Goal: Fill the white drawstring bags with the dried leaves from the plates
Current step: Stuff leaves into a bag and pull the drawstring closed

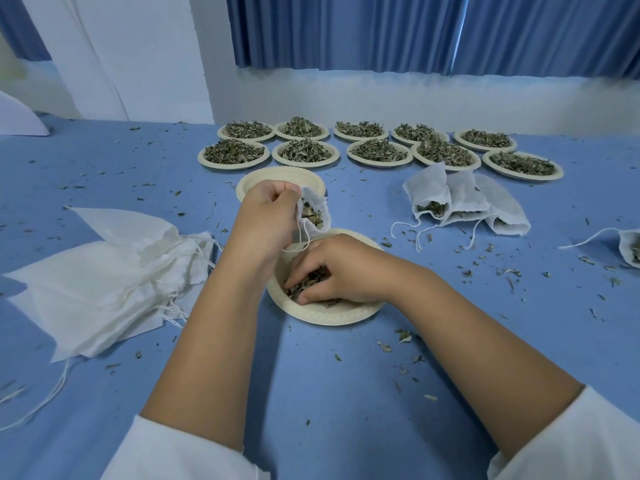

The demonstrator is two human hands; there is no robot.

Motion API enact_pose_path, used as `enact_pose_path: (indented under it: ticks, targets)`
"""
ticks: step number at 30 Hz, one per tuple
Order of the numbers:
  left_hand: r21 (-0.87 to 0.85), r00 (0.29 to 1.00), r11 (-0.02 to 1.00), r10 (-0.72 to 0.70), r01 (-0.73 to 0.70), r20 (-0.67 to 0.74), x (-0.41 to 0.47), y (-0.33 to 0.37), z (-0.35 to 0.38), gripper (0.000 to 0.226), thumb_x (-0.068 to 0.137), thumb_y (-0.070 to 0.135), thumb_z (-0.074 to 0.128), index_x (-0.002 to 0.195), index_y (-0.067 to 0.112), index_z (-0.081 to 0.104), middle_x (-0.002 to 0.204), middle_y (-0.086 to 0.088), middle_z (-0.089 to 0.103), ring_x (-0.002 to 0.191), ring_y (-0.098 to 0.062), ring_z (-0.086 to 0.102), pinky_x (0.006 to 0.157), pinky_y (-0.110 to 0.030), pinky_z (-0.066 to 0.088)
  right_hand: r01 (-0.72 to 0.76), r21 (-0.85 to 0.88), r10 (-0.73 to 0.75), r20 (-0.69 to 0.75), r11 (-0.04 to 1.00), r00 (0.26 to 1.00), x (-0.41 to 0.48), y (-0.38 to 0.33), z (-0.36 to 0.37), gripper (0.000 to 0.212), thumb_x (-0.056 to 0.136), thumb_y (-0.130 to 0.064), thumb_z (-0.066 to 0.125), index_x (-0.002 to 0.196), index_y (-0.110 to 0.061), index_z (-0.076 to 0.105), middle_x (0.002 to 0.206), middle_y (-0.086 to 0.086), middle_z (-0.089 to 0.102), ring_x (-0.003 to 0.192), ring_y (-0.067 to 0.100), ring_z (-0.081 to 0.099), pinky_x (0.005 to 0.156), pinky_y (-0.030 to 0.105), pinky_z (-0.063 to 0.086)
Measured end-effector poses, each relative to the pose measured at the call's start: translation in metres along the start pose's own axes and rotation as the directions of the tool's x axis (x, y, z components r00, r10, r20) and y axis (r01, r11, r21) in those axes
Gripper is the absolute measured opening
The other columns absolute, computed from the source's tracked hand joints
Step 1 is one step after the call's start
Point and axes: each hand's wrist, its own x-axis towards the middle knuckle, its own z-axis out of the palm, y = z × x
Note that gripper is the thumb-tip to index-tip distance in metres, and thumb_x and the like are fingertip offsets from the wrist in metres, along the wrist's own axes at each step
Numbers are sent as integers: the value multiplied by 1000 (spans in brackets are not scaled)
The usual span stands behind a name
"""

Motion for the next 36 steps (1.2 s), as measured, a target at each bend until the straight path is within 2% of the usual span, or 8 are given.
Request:
enact_pose_path:
  ticks: [11, 16, 20, 23, 27, 31, 34, 36]
  targets:
    - [10, 1000, 1000, -2, 2, -5, 0, 0, -2, 32, 98, 10, 42, 67, 14, 47, 36, 9, 34, 28, -5, 29, 34, -12, 24, 30, -21, -31, -47, 999, 998, 0, 1, 1, 14, 83, -16, 75, 97, -18, 78, 97, -12, 71, 95, 5, 60, 92, 30, 46]
    - [-12, 1000, 1000, 4, -4, -30, -2, 2, 0, 31, 100, 8, 40, 70, 14, 47, 33, 10, 34, 27, -4, 30, 34, -12, 25, -83, 130, 98, -119, 988, 988, -7, 8, -17, 10, 82, -21, 78, 90, -26, 78, 91, -19, 71, 90, -1, 63, 87, 21, 49]
    - [12, 997, 1000, 12, -11, -79, 2, 0, -2, 26, 99, 11, 41, 74, 15, 48, 38, 11, 31, 33, -5, 26, 39, -18, 22, -107, 275, 165, -198, 955, 966, -16, 14, -37, 11, 80, -21, 80, 85, -30, 77, 86, -11, 75, 81, 4, 67, 77, 20, 54]
    - [7, 995, 1000, 15, -15, -102, 4, -1, -3, 24, 98, 10, 41, 76, 13, 48, 39, 10, 31, 33, -6, 25, 38, -15, 21, -73, 394, 173, -225, 916, 959, -22, 15, -46, 12, 79, -20, 81, 88, -27, 79, 82, -8, 75, 74, 2, 67, 72, 16, 52]
    - [74, 993, 997, 27, -18, -119, 4, -1, 0, 26, 96, 12, 44, 74, 19, 54, 40, 14, 42, 34, -2, 34, 41, -16, 29, 2, 515, 193, -324, 857, 926, -23, 14, -51, 15, 78, -19, 81, 90, -28, 78, 86, -3, 76, 81, 7, 68, 83, 24, 55]
    - [133, 994, 990, 54, -41, -95, 3, -4, 4, 20, 92, 13, 50, 79, 22, 62, 48, 15, 51, 37, 0, 41, 45, -20, 33, 100, 722, 235, -349, 685, 907, -18, 10, -49, 13, 81, -8, 76, 91, -17, 76, 85, 0, 76, 76, 5, 68, 70, 15, 52]
    - [163, 994, 984, 86, -74, -69, 1, -5, 5, 17, 92, 15, 53, 81, 23, 64, 55, 12, 53, 39, 1, 42, 44, -17, 33, 34, 796, 316, -278, 605, 907, -16, 8, -47, 15, 82, -8, 75, 96, -12, 74, 81, -2, 76, 69, 3, 68, 64, 13, 51]
    - [172, 994, 981, 99, -88, -56, 1, -6, 6, 16, 93, 16, 55, 82, 22, 65, 58, 9, 53, 40, 1, 41, 45, -17, 34, -49, 784, 387, -249, 618, 888, -15, 8, -46, 17, 82, -10, 76, 98, -10, 75, 80, -1, 75, 68, 3, 67, 64, 14, 51]
